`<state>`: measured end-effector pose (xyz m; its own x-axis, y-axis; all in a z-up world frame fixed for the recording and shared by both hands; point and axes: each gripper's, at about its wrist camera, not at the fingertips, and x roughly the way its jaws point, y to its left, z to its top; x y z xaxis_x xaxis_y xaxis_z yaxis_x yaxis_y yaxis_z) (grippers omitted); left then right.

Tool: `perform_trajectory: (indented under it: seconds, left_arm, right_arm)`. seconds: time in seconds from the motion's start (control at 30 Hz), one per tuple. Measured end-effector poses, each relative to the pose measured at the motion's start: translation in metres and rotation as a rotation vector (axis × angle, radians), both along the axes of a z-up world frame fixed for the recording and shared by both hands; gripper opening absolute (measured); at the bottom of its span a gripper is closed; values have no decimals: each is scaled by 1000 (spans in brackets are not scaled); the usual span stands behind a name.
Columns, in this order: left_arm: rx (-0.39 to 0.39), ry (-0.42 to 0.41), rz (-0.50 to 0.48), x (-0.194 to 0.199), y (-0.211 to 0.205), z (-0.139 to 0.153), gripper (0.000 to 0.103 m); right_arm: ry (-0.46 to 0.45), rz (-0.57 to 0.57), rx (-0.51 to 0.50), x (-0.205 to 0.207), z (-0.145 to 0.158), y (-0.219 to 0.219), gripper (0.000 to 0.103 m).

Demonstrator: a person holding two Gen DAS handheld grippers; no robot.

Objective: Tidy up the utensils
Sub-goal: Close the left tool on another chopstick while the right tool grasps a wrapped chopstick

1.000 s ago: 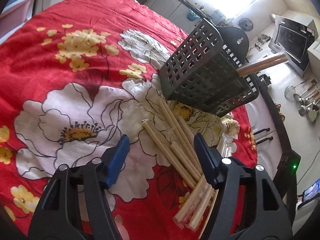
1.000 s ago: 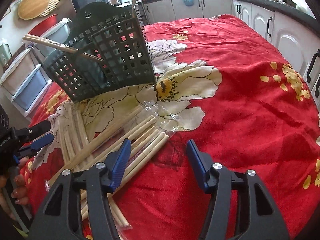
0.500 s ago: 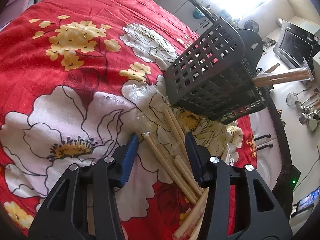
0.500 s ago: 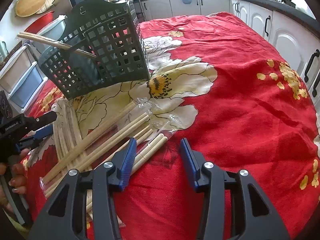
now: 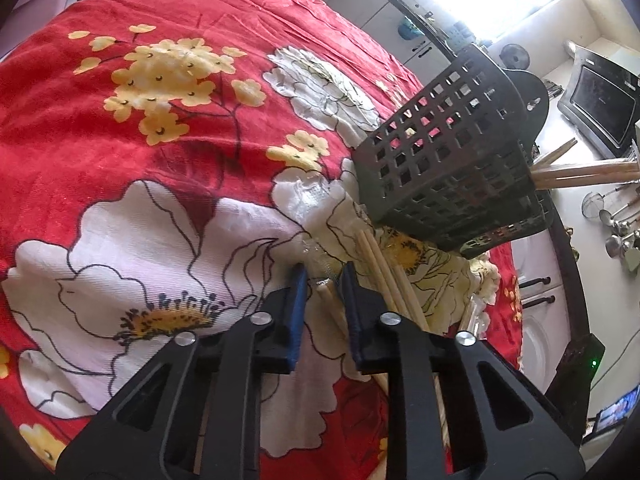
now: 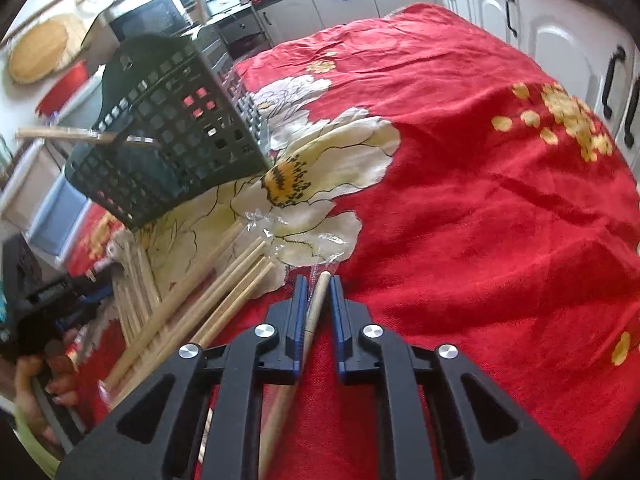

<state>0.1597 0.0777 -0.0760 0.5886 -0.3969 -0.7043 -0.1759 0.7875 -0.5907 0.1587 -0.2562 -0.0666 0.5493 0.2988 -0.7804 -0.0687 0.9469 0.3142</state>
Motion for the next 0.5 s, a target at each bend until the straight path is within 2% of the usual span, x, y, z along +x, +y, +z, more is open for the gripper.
perform_trajectory:
  seconds: [0.3,0.5]
  left_arm:
    - [-41,-6,-6,-4,6,0,6]
    - [-64,-59,5,-18,13,14,5]
  right_arm:
    - [-38,7,72,-3,14,-7,7]
    - [-98,35,79,-8,33,-7,7]
